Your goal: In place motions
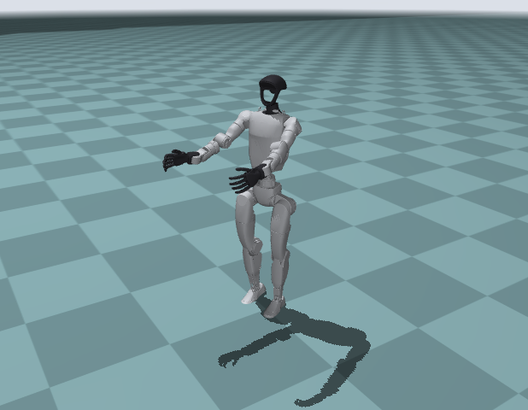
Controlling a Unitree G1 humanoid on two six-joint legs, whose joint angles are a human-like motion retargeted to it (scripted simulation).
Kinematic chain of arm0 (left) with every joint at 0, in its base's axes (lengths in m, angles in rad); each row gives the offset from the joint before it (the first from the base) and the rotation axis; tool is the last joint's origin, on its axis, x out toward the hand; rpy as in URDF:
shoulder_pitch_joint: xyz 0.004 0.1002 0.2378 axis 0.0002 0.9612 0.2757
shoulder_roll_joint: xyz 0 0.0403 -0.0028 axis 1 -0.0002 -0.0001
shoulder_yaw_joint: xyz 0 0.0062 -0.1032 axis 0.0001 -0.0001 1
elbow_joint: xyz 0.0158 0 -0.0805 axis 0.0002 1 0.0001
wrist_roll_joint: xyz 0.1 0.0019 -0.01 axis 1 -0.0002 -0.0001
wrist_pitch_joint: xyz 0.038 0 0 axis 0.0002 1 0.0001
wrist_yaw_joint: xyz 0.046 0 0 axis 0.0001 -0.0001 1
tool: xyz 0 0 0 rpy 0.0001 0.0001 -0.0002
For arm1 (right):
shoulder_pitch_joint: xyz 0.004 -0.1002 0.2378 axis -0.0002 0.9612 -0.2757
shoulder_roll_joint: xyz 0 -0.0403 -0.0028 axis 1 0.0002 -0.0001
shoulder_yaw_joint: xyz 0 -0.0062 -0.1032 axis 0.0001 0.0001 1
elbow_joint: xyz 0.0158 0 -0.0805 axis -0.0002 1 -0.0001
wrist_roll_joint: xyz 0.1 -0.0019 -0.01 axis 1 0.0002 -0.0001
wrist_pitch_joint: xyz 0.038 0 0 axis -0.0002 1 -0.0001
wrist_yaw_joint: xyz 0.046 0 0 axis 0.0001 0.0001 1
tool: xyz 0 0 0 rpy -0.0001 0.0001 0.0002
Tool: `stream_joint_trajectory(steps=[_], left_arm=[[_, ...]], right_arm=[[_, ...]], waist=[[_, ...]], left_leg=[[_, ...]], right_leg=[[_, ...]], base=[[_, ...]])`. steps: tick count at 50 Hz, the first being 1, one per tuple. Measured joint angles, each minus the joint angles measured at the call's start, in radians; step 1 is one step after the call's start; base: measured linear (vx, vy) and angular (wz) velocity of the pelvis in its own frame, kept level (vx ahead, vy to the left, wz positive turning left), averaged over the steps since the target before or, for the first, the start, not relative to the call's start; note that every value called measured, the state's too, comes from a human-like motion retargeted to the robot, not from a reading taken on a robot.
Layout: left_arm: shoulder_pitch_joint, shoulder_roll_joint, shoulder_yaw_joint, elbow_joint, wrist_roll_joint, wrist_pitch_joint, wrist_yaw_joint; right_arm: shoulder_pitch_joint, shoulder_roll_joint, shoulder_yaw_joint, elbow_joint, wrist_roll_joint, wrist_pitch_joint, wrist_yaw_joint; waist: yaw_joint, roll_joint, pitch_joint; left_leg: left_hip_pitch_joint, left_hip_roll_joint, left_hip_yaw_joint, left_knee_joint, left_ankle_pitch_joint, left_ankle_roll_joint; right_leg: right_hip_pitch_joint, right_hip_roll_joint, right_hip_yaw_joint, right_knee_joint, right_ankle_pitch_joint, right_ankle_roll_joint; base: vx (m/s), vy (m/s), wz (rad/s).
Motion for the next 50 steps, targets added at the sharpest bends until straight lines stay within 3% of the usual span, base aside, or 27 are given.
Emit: stream_joint_trajectory(steps=[3,5,10,13,17,21,26,30,35,38,42,45,50], left_arm=[[0.139,0.038,-0.013,-0.008,0.196,-0.015,-0.018],[0.239,0.064,-0.022,-0.016,0.319,-0.004,-0.046],[0.456,0.06,-0.031,0.036,0.538,0.118,-0.081],[0.577,0.029,-0.021,0.084,0.588,0.189,-0.103],[0.715,0.003,-0.005,0.151,0.582,0.228,-0.109],[0.818,-0.024,0.029,0.176,0.567,0.234,-0.059],[0.933,-0.105,0.1,0.206,0.463,0.221,0.089],[1.023,-0.175,0.117,0.245,0.295,0.213,0.15],[1.08,-0.241,0.074,0.273,0.182,0.235,0.144],[1.087,-0.264,0.025,0.269,0.203,0.241,0.149],[1.058,-0.239,-0.035,0.258,0.258,0.239,0.251],[1.033,-0.197,-0.095,0.238,0.345,0.224,0.229],[1.01,-0.164,-0.117,0.213,0.422,0.202,0.221]], right_arm=[[0.118,0.034,-0.02,0.072,-0.042,-0.018,-0.081],[0.201,0.051,-0.028,0.133,-0.013,-0.001,-0.045],[0.433,0.065,-0.061,0.255,0.018,0.045,0.182],[0.57,0.063,-0.081,0.314,0.004,0.038,0.152],[0.735,0.062,-0.077,0.377,0.0,0.06,0.12],[0.861,0.068,-0.056,0.377,-0.008,0.165,0.201],[0.944,0.072,-0.044,0.377,-0.085,0.299,0.486],[0.965,0.073,-0.051,0.377,-0.148,0.32,0.671],[0.932,0.106,-0.065,0.377,-0.042,0.25,0.571],[0.905,0.126,-0.047,0.377,0.018,0.206,0.548],[0.873,0.136,0.03,0.377,-0.056,0.25,0.578],[0.855,0.129,0.093,0.377,-0.186,0.274,0.543],[0.849,0.117,0.081,0.377,-0.26,0.253,0.519]], waist=[[-0.012,0.003,0.004],[-0.014,0.002,0.012],[0.002,-0.006,0.061],[0.013,-0.009,0.092],[0.026,-0.012,0.143],[0.035,-0.014,0.208],[0.022,-0.014,0.228],[-0.009,-0.007,0.225],[-0.026,-0.007,0.262],[-0.052,-0.047,0.274],[0.013,-0.05,0.296],[0.068,-0.034,0.309],[-0.093,-0.031,0.293]], left_leg=[[0.009,-0.001,0.001,-0.002,-0.001,0.0],[0.016,-0.002,0.005,-0.002,-0.003,0.001],[0.034,-0.004,0.009,-0.003,-0.004,0.001],[0.039,-0.004,0.003,-0.006,0.0,0.001],[0.047,-0.004,-0.006,-0.008,0.005,0.0],[0.055,-0.003,-0.004,-0.009,0.01,-0.001],[0.041,-0.001,0.009,-0.016,0.017,-0.006],[0.028,0.001,0.013,-0.02,0.021,-0.007],[0.038,0.009,0.031,-0.021,0.024,-0.009],[0.022,0.02,0.012,0.013,0.02,-0.059],[0.015,0.016,0.068,0.013,0.04,-0.042],[0.023,0.007,0.109,-0.002,0.051,-0.009],[0.021,-0.015,-0.071,0.0,0.053,-0.02]], right_leg=[[0.007,0.0,0.002,0.0,0.001,-0.002],[0.011,-0.001,0.007,0.0,0.002,-0.002],[0.024,-0.003,0.012,0.001,0.004,0.0],[0.03,-0.003,0.006,0.0,0.003,0.0],[0.041,-0.004,0.0,-0.001,0.004,0.002],[0.048,-0.005,0.001,-0.001,0.005,0.009],[0.024,-0.011,0.01,-0.003,0.006,0.027],[0.003,-0.012,0.016,-0.004,0.009,0.041],[0.008,-0.01,0.033,-0.002,0.011,0.049],[0.019,-0.041,0.013,-0.001,0.004,0.042],[0.031,-0.016,0.063,-0.013,0.017,0.028],[0.024,0.007,0.102,-0.01,0.032,0.031],[0.027,-0.032,-0.073,-0.011,0.028,0.048]], base=[[0.06,0.01,-0.04],[0.06,0.0,-0.16],[0.01,0.0,-0.03],[0.0,0.0,0.0],[0.04,-0.01,0.08],[-0.06,-0.01,0.0],[0.0,0.0,-0.09],[0.01,0.0,-0.13],[-0.04,-0.01,-0.09],[-0.03,-0.01,0.32],[-0.04,-0.02,-0.7],[-0.02,-0.03,-0.37],[0.0,-0.01,1.7]])
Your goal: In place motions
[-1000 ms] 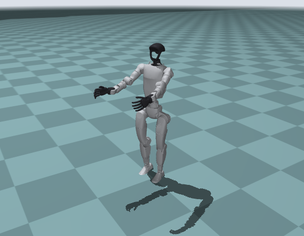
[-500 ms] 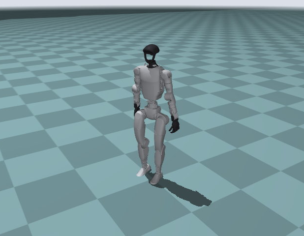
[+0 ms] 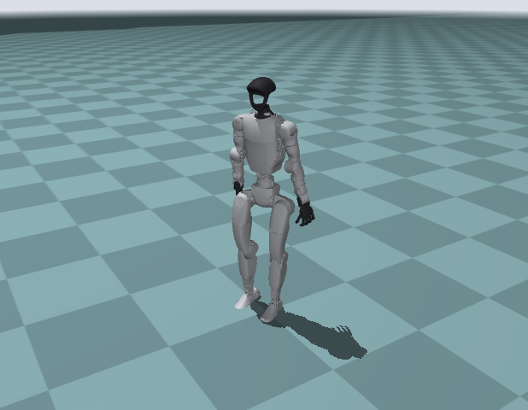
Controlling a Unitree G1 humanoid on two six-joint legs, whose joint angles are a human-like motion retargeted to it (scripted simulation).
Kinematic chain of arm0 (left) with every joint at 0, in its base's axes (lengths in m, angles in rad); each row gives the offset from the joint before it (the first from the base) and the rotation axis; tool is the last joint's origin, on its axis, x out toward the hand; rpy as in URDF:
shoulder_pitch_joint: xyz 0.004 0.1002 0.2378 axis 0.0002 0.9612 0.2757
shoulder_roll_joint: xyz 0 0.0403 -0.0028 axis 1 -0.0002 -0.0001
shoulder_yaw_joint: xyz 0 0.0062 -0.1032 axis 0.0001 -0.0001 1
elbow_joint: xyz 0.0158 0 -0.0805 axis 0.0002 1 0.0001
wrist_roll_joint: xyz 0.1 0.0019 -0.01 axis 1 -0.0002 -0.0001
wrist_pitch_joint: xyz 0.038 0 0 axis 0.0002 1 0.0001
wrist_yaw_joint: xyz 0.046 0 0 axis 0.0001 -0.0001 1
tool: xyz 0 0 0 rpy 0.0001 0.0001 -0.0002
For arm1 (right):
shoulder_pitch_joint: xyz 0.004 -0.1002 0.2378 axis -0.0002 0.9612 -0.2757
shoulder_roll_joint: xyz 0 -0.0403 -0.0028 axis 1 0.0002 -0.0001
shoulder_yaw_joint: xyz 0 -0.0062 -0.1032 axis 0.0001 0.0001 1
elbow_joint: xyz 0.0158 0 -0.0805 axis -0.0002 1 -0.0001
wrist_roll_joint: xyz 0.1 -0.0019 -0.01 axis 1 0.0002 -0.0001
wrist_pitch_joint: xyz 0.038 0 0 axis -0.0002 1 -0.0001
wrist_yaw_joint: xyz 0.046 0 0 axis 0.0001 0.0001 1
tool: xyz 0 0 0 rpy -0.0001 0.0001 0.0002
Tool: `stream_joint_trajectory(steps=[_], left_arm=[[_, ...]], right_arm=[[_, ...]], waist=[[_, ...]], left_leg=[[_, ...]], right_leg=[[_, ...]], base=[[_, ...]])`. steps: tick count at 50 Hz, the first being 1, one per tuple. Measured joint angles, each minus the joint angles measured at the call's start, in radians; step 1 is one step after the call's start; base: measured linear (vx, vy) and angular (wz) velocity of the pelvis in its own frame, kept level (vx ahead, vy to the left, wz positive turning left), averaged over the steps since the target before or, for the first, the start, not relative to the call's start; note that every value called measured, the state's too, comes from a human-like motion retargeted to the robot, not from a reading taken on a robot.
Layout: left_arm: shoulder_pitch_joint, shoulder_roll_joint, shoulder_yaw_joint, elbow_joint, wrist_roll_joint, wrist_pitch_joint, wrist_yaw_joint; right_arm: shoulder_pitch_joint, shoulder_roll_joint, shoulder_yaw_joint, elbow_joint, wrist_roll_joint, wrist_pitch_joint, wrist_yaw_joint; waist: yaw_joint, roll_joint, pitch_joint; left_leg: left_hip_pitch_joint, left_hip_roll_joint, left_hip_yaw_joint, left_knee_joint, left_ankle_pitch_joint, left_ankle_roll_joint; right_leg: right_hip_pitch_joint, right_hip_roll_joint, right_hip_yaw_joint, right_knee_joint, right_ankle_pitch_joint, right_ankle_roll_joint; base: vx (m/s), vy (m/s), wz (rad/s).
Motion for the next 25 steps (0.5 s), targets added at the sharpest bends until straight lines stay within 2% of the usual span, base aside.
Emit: stream_joint_trajectory(steps=[7,11,15,17,18,20,25], left_arm=[[0.023,-0.034,0.046,0.011,-0.082,-0.013,-0.005],[0.038,-0.057,0.05,0.021,-0.089,0.005,-0.007],[0.028,-0.063,0.054,0.033,-0.098,-0.002,0.02],[0.005,-0.051,0.047,0.05,-0.082,0.005,-0.003],[-0.013,-0.042,0.042,0.059,-0.071,0.01,-0.019],[-0.061,-0.023,0.017,0.072,-0.073,0.024,-0.032],[-0.228,-0.003,0.074,0.063,-0.201,0.048,-0.056]], right_arm=[[0.024,0.0,-0.042,0.0,0.113,-0.007,0.036],[0.038,0.003,-0.044,0.0,0.128,-0.006,0.03],[0.033,0.005,-0.042,0.0,0.141,0.009,0.02],[0.019,0.004,-0.029,0.0,0.16,0.023,0.002],[0.007,0.002,-0.018,0.0,0.168,0.032,-0.013],[-0.024,-0.001,-0.002,0.0,0.173,0.051,-0.058],[-0.17,-0.018,-0.001,0.0,0.174,0.076,-0.064]], waist=[[0.024,-0.007,-0.012],[-0.013,-0.016,-0.026],[-0.024,-0.005,-0.026],[0.037,0.004,-0.026],[0.106,0.012,-0.023],[0.06,0.011,-0.039],[0.083,0.007,-0.075]], left_leg=[[0.002,-0.002,0.021,-0.002,-0.008,-0.004],[0.006,0.001,-0.012,0.001,-0.023,-0.025],[0.006,0.002,-0.013,-0.003,-0.02,-0.018],[-0.006,0.01,0.05,-0.002,-0.012,-0.006],[-0.008,0.017,0.12,-0.005,-0.009,0.007],[-0.005,0.014,0.066,-0.008,-0.016,-0.005],[-0.015,0.01,0.076,-0.005,-0.013,-0.002]], right_leg=[[0.006,0.006,0.022,-0.003,-0.011,-0.013],[0.011,-0.012,-0.009,0.002,-0.028,-0.009],[0.008,-0.008,-0.01,0.002,-0.025,-0.006],[-0.001,0.009,0.053,0.0,-0.015,-0.008],[-0.014,0.026,0.121,0.006,-0.008,-0.009],[-0.016,0.009,0.066,0.005,-0.015,-0.001],[-0.027,0.006,0.072,0.008,-0.015,0.002]], base=[[0.01,0.0,-0.11],[0.0,0.01,0.31],[-0.01,0.0,-0.1],[-0.06,0.01,-1.66],[-0.07,0.02,-1.72],[-0.11,0.02,0.3],[-0.03,0.01,0.14]])
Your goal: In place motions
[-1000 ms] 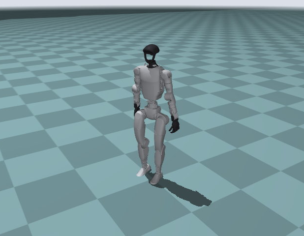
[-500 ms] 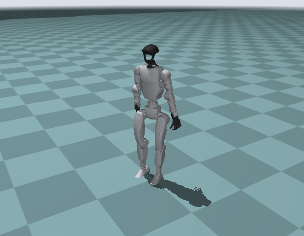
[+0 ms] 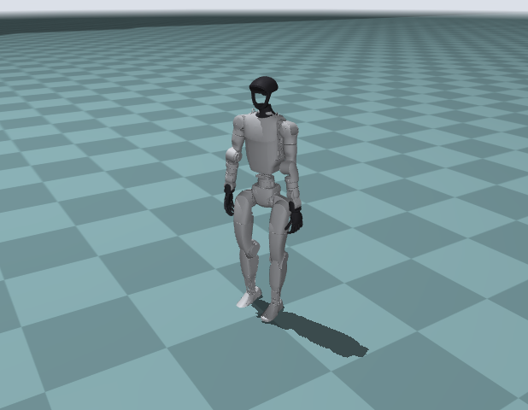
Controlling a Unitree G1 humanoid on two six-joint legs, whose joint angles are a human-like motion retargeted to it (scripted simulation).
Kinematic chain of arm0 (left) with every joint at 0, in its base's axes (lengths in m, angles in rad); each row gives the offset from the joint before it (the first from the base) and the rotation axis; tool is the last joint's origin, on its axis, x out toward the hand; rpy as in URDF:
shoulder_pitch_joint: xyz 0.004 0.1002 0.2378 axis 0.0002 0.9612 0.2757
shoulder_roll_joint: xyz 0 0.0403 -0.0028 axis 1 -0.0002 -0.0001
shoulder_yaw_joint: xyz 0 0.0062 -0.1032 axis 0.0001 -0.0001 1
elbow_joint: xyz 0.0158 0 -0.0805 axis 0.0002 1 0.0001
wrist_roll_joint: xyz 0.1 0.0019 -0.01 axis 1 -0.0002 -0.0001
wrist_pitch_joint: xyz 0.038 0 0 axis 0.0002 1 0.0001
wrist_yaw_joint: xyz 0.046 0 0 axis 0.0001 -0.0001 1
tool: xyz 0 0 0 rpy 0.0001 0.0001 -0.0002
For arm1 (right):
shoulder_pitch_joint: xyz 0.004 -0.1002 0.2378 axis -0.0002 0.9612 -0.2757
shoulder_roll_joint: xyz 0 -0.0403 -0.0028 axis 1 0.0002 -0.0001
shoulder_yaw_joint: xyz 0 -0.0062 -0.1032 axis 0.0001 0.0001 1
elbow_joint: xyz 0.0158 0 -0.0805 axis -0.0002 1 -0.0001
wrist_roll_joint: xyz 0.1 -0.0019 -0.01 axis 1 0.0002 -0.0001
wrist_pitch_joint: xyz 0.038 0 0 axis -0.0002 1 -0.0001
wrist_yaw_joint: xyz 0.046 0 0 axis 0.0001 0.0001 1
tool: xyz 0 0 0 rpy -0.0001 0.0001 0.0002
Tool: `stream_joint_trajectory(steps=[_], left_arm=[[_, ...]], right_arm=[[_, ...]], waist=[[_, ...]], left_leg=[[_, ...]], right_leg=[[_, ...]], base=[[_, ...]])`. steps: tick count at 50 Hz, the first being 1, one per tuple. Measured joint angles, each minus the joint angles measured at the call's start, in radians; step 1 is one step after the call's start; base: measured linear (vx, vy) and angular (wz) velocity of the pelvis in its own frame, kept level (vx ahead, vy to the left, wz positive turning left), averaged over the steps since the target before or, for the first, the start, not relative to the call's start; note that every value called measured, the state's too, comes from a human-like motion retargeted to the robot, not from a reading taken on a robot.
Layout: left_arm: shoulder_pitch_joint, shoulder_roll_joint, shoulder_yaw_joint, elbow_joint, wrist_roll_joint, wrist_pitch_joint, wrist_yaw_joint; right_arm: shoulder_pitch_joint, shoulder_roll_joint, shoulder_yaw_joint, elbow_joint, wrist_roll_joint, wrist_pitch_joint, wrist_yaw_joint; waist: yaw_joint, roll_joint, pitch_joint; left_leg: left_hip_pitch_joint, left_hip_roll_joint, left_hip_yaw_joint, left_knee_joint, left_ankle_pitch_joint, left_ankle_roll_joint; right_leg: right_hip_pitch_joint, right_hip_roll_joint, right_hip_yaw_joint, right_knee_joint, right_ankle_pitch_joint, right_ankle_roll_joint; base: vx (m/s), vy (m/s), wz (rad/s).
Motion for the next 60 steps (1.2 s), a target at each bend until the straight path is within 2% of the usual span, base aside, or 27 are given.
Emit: stream_joint_trajectory(steps=[2,5,11,17,25,30,35,53,57,60], left_arm=[[-0.098,0.001,0.046,-0.018,-0.053,0.015,-0.036],[-0.25,0.002,0.113,-0.06,-0.082,0.02,-0.088],[-0.574,0.066,0.144,-0.121,-0.111,-0.004,-0.161],[-0.823,0.117,0.112,-0.176,-0.279,-0.037,-0.142],[-1.009,0.091,0.068,-0.243,-0.505,-0.078,-0.093],[-1.046,0.078,0.043,-0.24,-0.588,-0.106,-0.078],[-1.05,0.083,0.036,-0.227,-0.609,-0.098,-0.075],[-0.99,0.083,0.049,-0.24,-0.589,-0.111,-0.063],[-0.913,0.068,0.053,-0.333,-0.524,-0.116,-0.081],[-0.777,0.053,0.028,-0.533,-0.473,-0.11,-0.129]], right_arm=[[-0.092,-0.006,-0.031,0.0,0.058,0.01,0.015],[-0.253,-0.006,-0.103,0.0,0.158,-0.022,-0.002],[-0.55,0.008,-0.185,-0.095,0.263,-0.078,-0.015],[-0.783,-0.012,-0.131,-0.199,0.324,-0.117,-0.063],[-0.948,-0.092,-0.045,-0.292,0.404,-0.189,-0.165],[-0.975,-0.113,-0.017,-0.3,0.443,-0.247,-0.196],[-0.98,-0.109,-0.001,-0.276,0.429,-0.244,-0.209],[-0.931,-0.104,-0.026,-0.288,0.444,-0.254,-0.213],[-0.828,-0.089,-0.021,-0.41,0.361,-0.228,-0.195],[-0.692,-0.079,-0.011,-0.557,0.211,-0.21,-0.141]], waist=[[0.003,-0.002,-0.016],[0.002,-0.004,-0.041],[-0.013,-0.001,-0.1],[-0.013,0.008,-0.156],[0.013,0.008,-0.224],[0.024,0.006,-0.263],[0.022,0.008,-0.285],[0.026,0.009,-0.266],[0.019,0.015,-0.262],[0.008,0.019,-0.252]], left_leg=[[-0.002,-0.002,-0.002,0.001,0.001,0.0],[-0.003,-0.003,-0.005,0.001,0.004,0.001],[-0.012,0.001,-0.006,0.004,0.0,0.002],[-0.026,0.006,-0.001,0.004,-0.01,0.005],[-0.04,0.004,-0.009,0.006,-0.026,0.011],[-0.036,0.003,-0.014,0.007,-0.036,0.016],[-0.03,0.004,-0.012,0.006,-0.043,0.02],[-0.036,0.0,-0.014,0.008,-0.04,0.02],[-0.031,-0.002,-0.017,0.008,-0.039,0.02],[-0.024,-0.004,-0.02,0.009,-0.039,0.021]], right_leg=[[0.0,-0.001,-0.004,0.0,0.0,0.001],[0.001,-0.001,-0.009,0.0,-0.001,0.0],[-0.007,0.004,-0.01,0.003,-0.002,-0.004],[-0.025,0.008,-0.002,0.006,-0.005,-0.009],[-0.035,0.012,-0.006,0.006,-0.014,-0.032],[-0.028,0.015,-0.008,0.006,-0.017,-0.048],[-0.025,0.017,-0.005,0.008,-0.019,-0.058],[-0.027,0.011,-0.014,0.006,-0.023,-0.054],[-0.02,0.011,-0.018,0.006,-0.023,-0.055],[-0.012,0.01,-0.02,0.006,-0.022,-0.057]], base=[[-0.06,0.02,0.07],[-0.07,0.01,0.09],[0.0,0.0,0.0],[0.0,0.0,0.0],[0.07,0.02,0.04],[0.11,0.0,0.03],[0.07,0.0,-0.04],[0.0,0.0,0.0],[0.06,0.04,0.08],[0.02,0.01,0.02]])
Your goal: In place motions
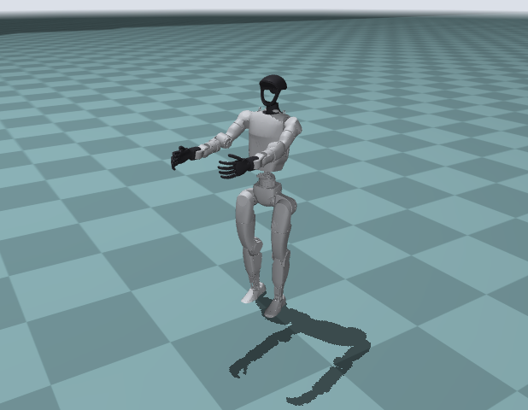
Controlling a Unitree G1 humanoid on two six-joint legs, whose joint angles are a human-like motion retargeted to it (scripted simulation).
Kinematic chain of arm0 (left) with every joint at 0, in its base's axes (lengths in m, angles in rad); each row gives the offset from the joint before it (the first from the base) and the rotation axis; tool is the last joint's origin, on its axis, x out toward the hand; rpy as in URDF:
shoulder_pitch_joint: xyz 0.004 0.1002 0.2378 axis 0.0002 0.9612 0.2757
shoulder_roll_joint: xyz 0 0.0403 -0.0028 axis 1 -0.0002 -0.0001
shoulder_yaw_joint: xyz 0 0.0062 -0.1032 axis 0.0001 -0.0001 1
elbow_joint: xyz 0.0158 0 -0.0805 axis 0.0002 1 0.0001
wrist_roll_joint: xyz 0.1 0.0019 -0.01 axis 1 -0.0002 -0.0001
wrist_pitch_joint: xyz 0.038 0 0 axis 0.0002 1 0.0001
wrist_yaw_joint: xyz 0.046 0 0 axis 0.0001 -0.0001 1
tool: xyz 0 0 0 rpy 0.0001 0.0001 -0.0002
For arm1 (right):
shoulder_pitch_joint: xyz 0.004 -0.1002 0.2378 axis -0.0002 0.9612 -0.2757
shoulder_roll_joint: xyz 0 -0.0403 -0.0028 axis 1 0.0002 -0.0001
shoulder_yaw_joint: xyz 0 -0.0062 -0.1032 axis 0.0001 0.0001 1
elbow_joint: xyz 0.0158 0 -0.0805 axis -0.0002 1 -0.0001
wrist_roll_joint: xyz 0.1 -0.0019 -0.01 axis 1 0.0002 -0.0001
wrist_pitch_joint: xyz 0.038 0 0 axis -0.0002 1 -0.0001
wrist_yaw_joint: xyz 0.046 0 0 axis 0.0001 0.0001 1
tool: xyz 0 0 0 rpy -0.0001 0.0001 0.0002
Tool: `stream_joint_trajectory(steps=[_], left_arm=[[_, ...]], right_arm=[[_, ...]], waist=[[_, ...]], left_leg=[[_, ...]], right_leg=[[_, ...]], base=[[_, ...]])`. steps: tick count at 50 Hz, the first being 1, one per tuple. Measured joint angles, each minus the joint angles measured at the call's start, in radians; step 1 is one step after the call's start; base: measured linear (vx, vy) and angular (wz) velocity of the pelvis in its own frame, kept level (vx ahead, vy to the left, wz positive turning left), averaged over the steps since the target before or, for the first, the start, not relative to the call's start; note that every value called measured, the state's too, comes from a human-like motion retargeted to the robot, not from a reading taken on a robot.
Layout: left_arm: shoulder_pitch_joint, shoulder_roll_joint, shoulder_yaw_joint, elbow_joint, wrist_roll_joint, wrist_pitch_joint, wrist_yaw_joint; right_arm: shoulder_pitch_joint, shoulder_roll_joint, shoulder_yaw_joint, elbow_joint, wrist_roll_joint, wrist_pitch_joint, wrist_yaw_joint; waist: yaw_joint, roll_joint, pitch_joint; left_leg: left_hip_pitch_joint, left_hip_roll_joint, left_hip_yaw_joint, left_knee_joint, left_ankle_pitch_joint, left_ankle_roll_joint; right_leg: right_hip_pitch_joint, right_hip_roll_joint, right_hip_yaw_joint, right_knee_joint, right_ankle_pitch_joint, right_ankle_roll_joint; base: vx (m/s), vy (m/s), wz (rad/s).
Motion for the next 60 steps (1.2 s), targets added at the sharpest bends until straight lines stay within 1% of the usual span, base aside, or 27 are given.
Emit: stream_joint_trajectory(steps=[3,5,7,9,10,11,12,15,18,20,22,23,25,27,29,30,31,34,35,37,38,40,43,46,50,55,60], left_arm=[[0.194,0.032,-0.034,-0.246,0.045,-0.015,-0.101],[0.347,0.056,-0.052,-0.387,0.098,-0.049,-0.122],[0.488,0.061,-0.049,-0.448,0.178,-0.123,-0.089],[0.632,0.059,-0.053,-0.464,0.262,-0.198,-0.019],[0.699,0.051,-0.047,-0.452,0.311,-0.225,0.017],[0.749,0.031,-0.034,-0.411,0.356,-0.227,0.046],[0.794,0.011,-0.022,-0.366,0.394,-0.222,0.069],[0.869,-0.045,0.016,-0.176,0.439,-0.164,0.092],[0.89,-0.079,0.059,0.036,0.447,-0.117,0.099],[0.897,-0.085,0.077,0.166,0.463,-0.101,0.121],[0.898,-0.081,0.085,0.285,0.488,-0.067,0.144],[0.901,-0.082,0.091,0.336,0.497,-0.031,0.157],[0.916,-0.097,0.114,0.405,0.492,0.068,0.167],[0.938,-0.113,0.131,0.439,0.435,0.15,0.121],[0.968,-0.125,0.134,0.451,0.367,0.188,0.067],[0.985,-0.132,0.135,0.453,0.34,0.194,0.048],[1.002,-0.144,0.138,0.448,0.337,0.183,0.057],[1.042,-0.17,0.131,0.437,0.383,0.139,0.15],[1.052,-0.174,0.121,0.434,0.411,0.126,0.194],[1.057,-0.171,0.082,0.43,0.494,0.117,0.263],[1.057,-0.165,0.055,0.427,0.54,0.119,0.274],[1.053,-0.152,0.007,0.416,0.644,0.129,0.261],[1.037,-0.132,-0.04,0.387,0.796,0.138,0.192],[1.021,-0.118,-0.062,0.355,0.883,0.142,0.158],[1.001,-0.115,-0.055,0.334,0.882,0.116,0.127],[0.976,-0.128,-0.016,0.337,0.787,0.115,0.094],[0.957,-0.132,0.01,0.354,0.727,0.12,0.083]], right_arm=[[0.156,0.007,-0.005,-0.117,-0.187,-0.034,0.068],[0.278,0.006,-0.006,-0.157,-0.276,-0.063,0.075],[0.393,0.013,-0.009,-0.137,-0.317,-0.082,0.051],[0.492,0.034,-0.016,-0.067,-0.31,-0.076,0.035],[0.536,0.045,-0.023,-0.023,-0.296,-0.071,0.045],[0.574,0.058,-0.035,0.028,-0.273,-0.064,0.074],[0.609,0.071,-0.048,0.081,-0.249,-0.055,0.102],[0.682,0.096,-0.081,0.252,-0.176,-0.028,0.173],[0.718,0.085,-0.101,0.435,-0.16,0.006,0.181],[0.742,0.075,-0.109,0.535,-0.176,0.056,0.17],[0.793,0.076,-0.109,0.557,-0.193,0.14,0.165],[0.821,0.08,-0.109,0.557,-0.198,0.18,0.166],[0.869,0.089,-0.112,0.557,-0.204,0.229,0.188],[0.899,0.095,-0.118,0.557,-0.213,0.237,0.243],[0.916,0.097,-0.119,0.557,-0.222,0.232,0.307],[0.921,0.097,-0.119,0.557,-0.224,0.229,0.338],[0.922,0.095,-0.125,0.557,-0.217,0.234,0.352],[0.916,0.09,-0.135,0.557,-0.187,0.243,0.346],[0.913,0.087,-0.133,0.557,-0.181,0.246,0.332],[0.894,0.083,-0.125,0.557,-0.183,0.253,0.305],[0.884,0.081,-0.12,0.557,-0.189,0.251,0.292],[0.861,0.08,-0.104,0.556,-0.211,0.24,0.261],[0.836,0.083,-0.077,0.512,-0.262,0.223,0.218],[0.815,0.091,-0.055,0.461,-0.301,0.207,0.191],[0.791,0.107,-0.042,0.404,-0.305,0.185,0.191],[0.774,0.133,-0.049,0.373,-0.251,0.158,0.221],[0.771,0.143,-0.044,0.387,-0.231,0.155,0.246]], waist=[[-0.007,0.003,0.021],[-0.006,0.004,0.04],[-0.004,0.004,0.063],[-0.009,0.005,0.088],[-0.014,0.005,0.101],[-0.015,0.004,0.116],[-0.017,0.003,0.131],[-0.021,-0.001,0.18],[-0.021,-0.004,0.209],[-0.018,-0.003,0.214],[-0.014,-0.002,0.215],[-0.012,-0.003,0.213],[-0.011,-0.004,0.212],[-0.01,-0.005,0.215],[0.007,-0.007,0.22],[0.02,-0.006,0.223],[-0.005,-0.006,0.222],[-0.063,-0.001,0.216],[-0.058,0.001,0.215],[-0.001,0.003,0.219],[-0.012,0.003,0.218],[-0.02,0.004,0.221],[-0.021,0.001,0.225],[-0.023,-0.001,0.225],[-0.022,-0.004,0.222],[-0.019,-0.009,0.217],[-0.018,-0.014,0.214]], left_leg=[[0.009,-0.003,0.002,-0.002,-0.002,0.001],[0.018,-0.004,0.005,-0.004,-0.004,0.003],[0.028,-0.003,0.009,-0.003,-0.006,0.004],[0.038,-0.003,0.012,-0.003,-0.007,0.004],[0.043,-0.003,0.013,-0.004,-0.007,0.004],[0.049,-0.002,0.014,-0.005,-0.007,0.004],[0.055,-0.002,0.016,-0.006,-0.006,0.004],[0.068,-0.002,0.018,-0.008,-0.002,0.002],[0.066,-0.001,0.016,-0.01,0.003,0.0],[0.059,0.0,0.014,-0.011,0.006,-0.002],[0.051,-0.001,0.012,-0.012,0.009,-0.003],[0.047,-0.002,0.01,-0.012,0.01,-0.004],[0.041,-0.003,0.008,-0.011,0.012,-0.005],[0.039,-0.003,0.01,-0.011,0.012,-0.005],[0.044,-0.006,0.034,-0.015,0.009,-0.001],[0.05,-0.009,0.051,-0.02,0.006,0.004],[0.053,-0.011,0.028,-0.021,0.004,0.001],[0.053,-0.012,-0.018,-0.021,0.004,-0.005],[0.047,-0.007,-0.009,-0.018,0.006,-0.006],[0.033,0.004,0.051,-0.011,0.011,-0.005],[0.034,0.002,0.039,-0.012,0.011,-0.005],[0.031,0.004,0.029,-0.011,0.015,-0.007],[0.031,0.001,0.025,-0.012,0.019,-0.007],[0.028,0.001,0.022,-0.012,0.022,-0.008],[0.024,0.001,0.02,-0.012,0.024,-0.009],[0.02,0.0,0.018,-0.011,0.026,-0.01],[0.018,-0.001,0.013,-0.009,0.027,-0.011]], right_leg=[[0.005,-0.001,0.003,-0.001,0.001,0.0],[0.009,0.0,0.009,0.0,0.002,-0.001],[0.015,0.0,0.014,0.001,0.003,-0.001],[0.023,-0.001,0.017,0.001,0.004,-0.002],[0.027,-0.001,0.018,0.002,0.004,-0.002],[0.032,-0.001,0.019,0.001,0.005,-0.001],[0.036,-0.001,0.02,0.001,0.005,-0.001],[0.049,-0.002,0.021,0.0,0.007,0.003],[0.049,-0.004,0.016,-0.003,0.007,0.01],[0.043,-0.005,0.012,-0.004,0.007,0.015],[0.037,-0.007,0.01,-0.005,0.006,0.018],[0.034,-0.008,0.009,-0.006,0.006,0.019],[0.03,-0.009,0.006,-0.006,0.006,0.02],[0.028,-0.008,0.008,-0.005,0.006,0.019],[0.021,0.003,0.029,-0.001,0.006,0.008],[0.016,0.012,0.045,0.001,0.005,0.002],[0.017,0.007,0.023,0.001,0.003,0.004],[0.012,-0.008,-0.017,0.004,0.0,0.018],[0.008,-0.009,-0.006,0.006,0.002,0.023],[-0.005,0.003,0.053,0.009,0.011,0.023],[-0.002,0.001,0.04,0.005,0.01,0.025],[0.004,-0.006,0.031,0.001,0.01,0.037],[0.004,-0.007,0.027,0.001,0.011,0.04],[0.003,-0.008,0.023,0.0,0.012,0.043],[-0.001,-0.008,0.022,0.0,0.014,0.048],[-0.003,-0.009,0.02,-0.001,0.016,0.05],[-0.001,-0.009,0.015,-0.002,0.017,0.049]], base=[[0.07,0.01,-0.06],[0.06,0.0,-0.16],[0.03,0.0,-0.08],[0.0,0.0,0.0],[0.0,0.0,0.0],[0.0,0.0,0.0],[0.0,0.0,0.0],[-0.06,-0.02,0.0],[-0.1,-0.02,0.07],[-0.03,0.0,0.05],[0.0,0.0,0.0],[0.0,0.0,0.0],[0.0,0.0,0.0],[0.0,-0.01,-0.1],[-0.01,-0.01,-0.61],[-0.01,-0.01,-0.21],[-0.01,0.0,0.41],[0.0,0.0,0.67],[0.01,0.01,-0.82],[-0.02,0.0,-1.0],[0.0,0.0,0.0],[-0.04,-0.01,0.32],[0.0,0.0,0.0],[0.0,0.0,0.0],[0.0,0.0,0.0],[0.0,0.0,0.0],[0.0,0.0,0.0]])
